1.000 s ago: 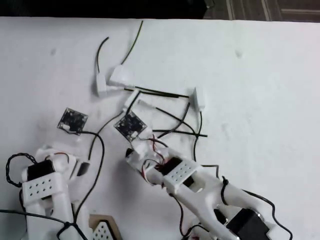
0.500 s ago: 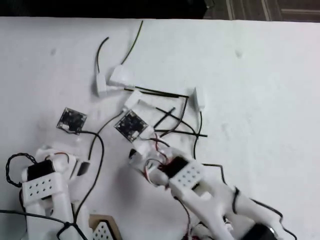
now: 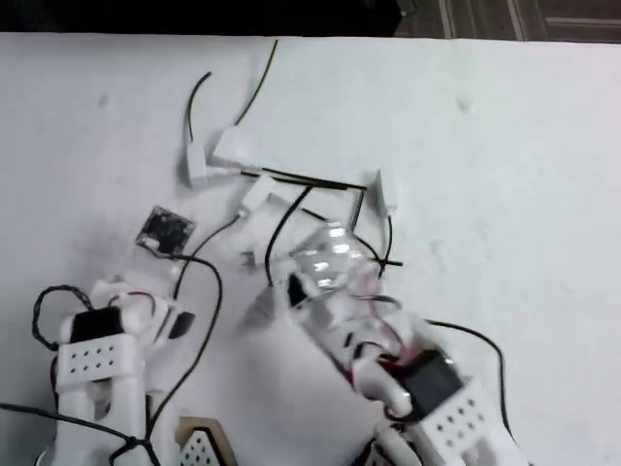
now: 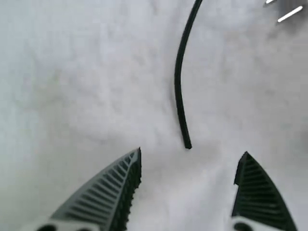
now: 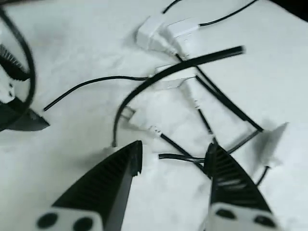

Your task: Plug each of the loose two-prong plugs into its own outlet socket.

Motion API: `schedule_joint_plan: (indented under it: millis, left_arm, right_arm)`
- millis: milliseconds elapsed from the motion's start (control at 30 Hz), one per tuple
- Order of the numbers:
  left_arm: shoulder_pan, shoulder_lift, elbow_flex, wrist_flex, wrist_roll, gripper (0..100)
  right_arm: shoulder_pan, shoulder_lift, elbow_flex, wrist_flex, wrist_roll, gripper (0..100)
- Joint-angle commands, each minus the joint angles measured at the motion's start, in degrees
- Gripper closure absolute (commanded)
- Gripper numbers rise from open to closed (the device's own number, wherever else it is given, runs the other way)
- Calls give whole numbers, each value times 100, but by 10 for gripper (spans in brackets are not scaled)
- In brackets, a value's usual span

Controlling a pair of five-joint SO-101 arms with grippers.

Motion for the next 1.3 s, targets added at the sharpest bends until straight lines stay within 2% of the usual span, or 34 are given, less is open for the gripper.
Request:
schedule_joint_plan:
  millis: [0,200,467,733,900,1033,1267]
  left_arm:
    - [699,-127,-281,-132,598,661]
    - [2114,-75,-290,-448,1389,648]
    - [3108,-66,-387,-703,1398,648]
    - [3415,127,-448,-897,1591,648]
    - [3371,1754,-1204,-1108,1618,650]
    - [3363,3240,-2189,-914,1635,654]
    - [3424,4462,-3209,-422,1591,725]
  right_arm:
    - [945,-488,-62,75,9,791]
    - [2097,-549,-70,-40,53,790]
    - [2220,-541,-70,-84,53,790]
    - [2229,-541,-62,-75,53,790]
    - [2229,-541,-62,-66,53,790]
    - [2229,-541,-62,-57,53,790]
    - [2237,-541,-62,-57,53,790]
